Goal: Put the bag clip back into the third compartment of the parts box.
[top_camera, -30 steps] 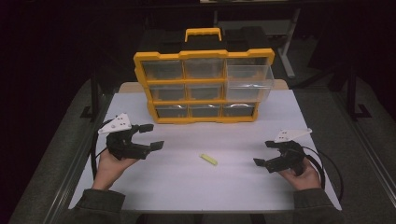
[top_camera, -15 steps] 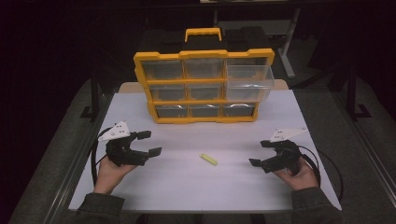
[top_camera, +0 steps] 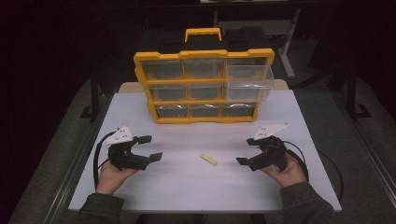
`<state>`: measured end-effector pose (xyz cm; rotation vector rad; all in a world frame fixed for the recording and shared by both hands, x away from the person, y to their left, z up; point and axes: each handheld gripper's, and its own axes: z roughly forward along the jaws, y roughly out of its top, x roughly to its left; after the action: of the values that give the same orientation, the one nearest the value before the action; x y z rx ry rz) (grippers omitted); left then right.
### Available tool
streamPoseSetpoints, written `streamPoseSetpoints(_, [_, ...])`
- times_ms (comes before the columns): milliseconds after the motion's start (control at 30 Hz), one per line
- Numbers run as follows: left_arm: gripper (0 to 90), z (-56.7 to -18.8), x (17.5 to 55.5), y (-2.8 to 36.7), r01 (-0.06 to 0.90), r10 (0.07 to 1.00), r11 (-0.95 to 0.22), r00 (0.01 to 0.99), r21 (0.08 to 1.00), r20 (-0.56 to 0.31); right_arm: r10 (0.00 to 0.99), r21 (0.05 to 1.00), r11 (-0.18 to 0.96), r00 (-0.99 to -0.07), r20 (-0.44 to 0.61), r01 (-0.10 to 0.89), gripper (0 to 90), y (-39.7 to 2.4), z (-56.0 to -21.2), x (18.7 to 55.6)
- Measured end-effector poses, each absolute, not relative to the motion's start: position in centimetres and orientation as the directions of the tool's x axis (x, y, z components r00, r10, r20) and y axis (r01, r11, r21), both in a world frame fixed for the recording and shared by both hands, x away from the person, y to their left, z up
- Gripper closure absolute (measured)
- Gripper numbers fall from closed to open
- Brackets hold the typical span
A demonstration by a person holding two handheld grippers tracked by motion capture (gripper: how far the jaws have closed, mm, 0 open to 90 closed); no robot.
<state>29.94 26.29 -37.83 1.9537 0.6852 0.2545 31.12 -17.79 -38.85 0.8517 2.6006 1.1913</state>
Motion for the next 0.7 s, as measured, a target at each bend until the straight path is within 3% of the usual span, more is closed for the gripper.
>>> streamPoseSetpoints(700, [18.3,-38.4,29.8,26.8,0.36,0.57,-0.314,0.812,0.878,-0.129,0.495,0.678,0.615,-0.867,0.066,0.402,27.7,-11.7,-39.8,33.1])
